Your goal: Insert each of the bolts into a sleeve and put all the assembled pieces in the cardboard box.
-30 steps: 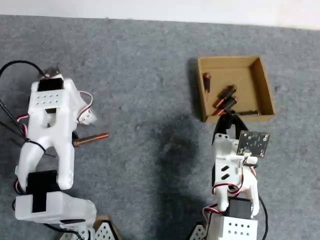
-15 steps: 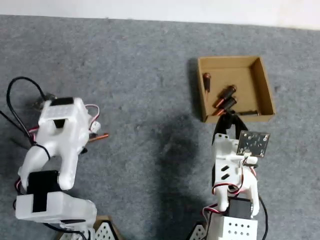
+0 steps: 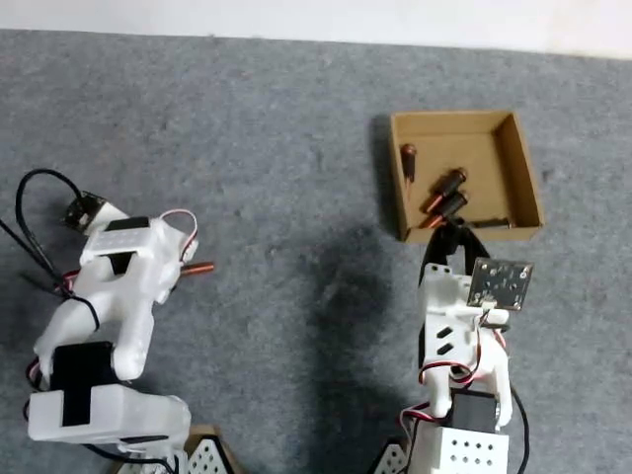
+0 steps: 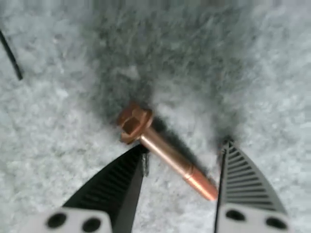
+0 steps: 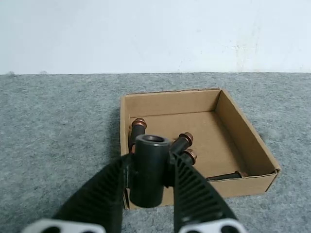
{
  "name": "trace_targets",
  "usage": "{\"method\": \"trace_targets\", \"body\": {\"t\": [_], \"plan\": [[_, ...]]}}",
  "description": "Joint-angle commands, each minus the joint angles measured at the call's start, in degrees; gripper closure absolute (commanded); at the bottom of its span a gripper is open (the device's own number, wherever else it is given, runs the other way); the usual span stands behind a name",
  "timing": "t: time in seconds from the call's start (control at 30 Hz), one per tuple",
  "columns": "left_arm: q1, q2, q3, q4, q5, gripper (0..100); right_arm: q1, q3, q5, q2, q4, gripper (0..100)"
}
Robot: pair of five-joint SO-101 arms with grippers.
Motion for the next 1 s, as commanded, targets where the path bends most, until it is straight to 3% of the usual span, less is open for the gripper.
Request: {"method": "trace_targets", "body": {"t": [0.0, 0.27, 0.6, 0.7, 0.8, 0.97], "plan": [[-4.1, -0.2, -0.5, -3.8, 0.4, 78, -0.6, 6.0, 0.8, -1.3, 0.1, 99.2], [-8.4, -0.2, -0.5, -3.5, 1.7, 78, -0.6, 6.0, 0.8, -1.3, 0.1, 99.2], [-8.2, -0.1, 0.0, -3.4, 1.9, 78, -0.6, 6.0, 0.8, -1.3, 0.1, 99.2], [-8.0, -0.1, 1.4, -3.6, 1.9, 84, -0.6, 6.0, 0.8, -1.3, 0.1, 99.2], [-8.4, -0.2, 1.2, -3.5, 1.9, 99, -0.6, 6.0, 0.8, -1.3, 0.1, 99.2], [-8.2, -0.7, 0.7, -3.6, 1.7, 100, -0.6, 6.0, 0.8, -1.3, 0.1, 99.2]]}}
